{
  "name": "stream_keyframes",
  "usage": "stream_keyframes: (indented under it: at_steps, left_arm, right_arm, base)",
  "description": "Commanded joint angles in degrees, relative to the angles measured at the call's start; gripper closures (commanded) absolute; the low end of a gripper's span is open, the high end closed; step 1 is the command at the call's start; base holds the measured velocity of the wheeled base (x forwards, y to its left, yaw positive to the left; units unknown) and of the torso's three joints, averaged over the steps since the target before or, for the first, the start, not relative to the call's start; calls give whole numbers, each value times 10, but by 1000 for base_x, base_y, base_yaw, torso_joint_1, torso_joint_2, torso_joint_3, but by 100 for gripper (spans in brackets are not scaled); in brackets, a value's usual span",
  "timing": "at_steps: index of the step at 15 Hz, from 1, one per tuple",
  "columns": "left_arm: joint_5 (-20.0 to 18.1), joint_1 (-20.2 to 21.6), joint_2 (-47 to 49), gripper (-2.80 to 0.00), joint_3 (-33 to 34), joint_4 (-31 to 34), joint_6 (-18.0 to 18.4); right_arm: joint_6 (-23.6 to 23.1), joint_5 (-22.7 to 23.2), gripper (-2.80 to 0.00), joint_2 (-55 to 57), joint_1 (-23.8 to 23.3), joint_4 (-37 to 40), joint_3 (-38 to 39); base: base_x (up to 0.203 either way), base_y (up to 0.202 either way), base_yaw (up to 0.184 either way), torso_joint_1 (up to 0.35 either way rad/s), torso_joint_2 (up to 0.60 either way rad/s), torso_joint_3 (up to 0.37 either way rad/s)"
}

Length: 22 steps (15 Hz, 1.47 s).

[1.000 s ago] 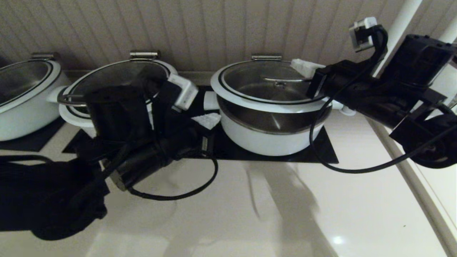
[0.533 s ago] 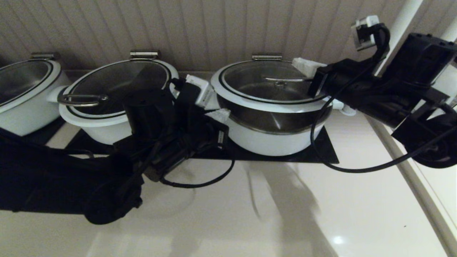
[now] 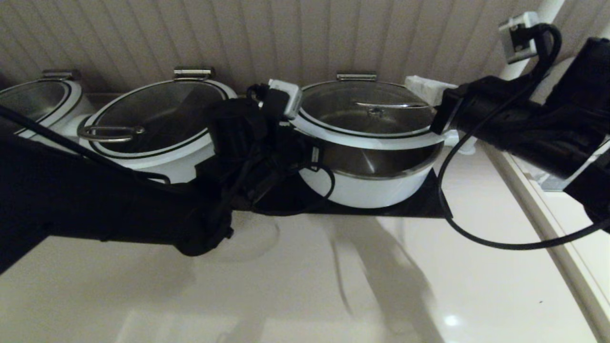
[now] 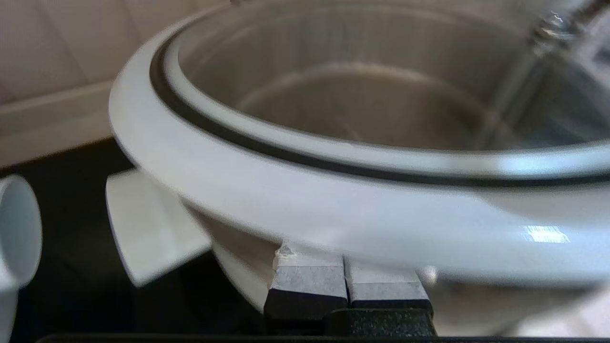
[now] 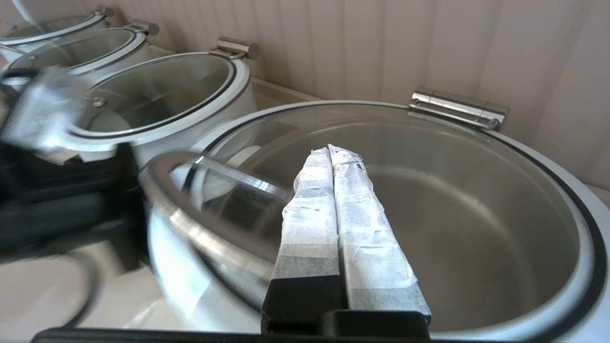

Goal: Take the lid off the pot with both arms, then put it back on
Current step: Hold the pot lid with the left arm

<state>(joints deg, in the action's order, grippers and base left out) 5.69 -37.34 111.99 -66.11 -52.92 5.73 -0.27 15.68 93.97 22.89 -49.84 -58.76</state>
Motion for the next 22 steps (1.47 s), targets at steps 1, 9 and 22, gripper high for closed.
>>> stream_keyframes:
  at_steps: [1,9,22]
  left_arm:
    - [2,1,21,0,-25,-5,-1]
    - [1,0,24,0,-26,-6,-4]
    - [1,1,24,0,-29,-6,-4]
  right_arm:
    - [0,1,0,-33,-1,8,10]
    - [1,22,0,-232,-7,156,146]
    - [24,44,0,-175,-5,110,315]
  base:
    - [0,0,0,0,0,0]
    - [0,0,0,0,0,0]
    - [0,0,0,0,0,0]
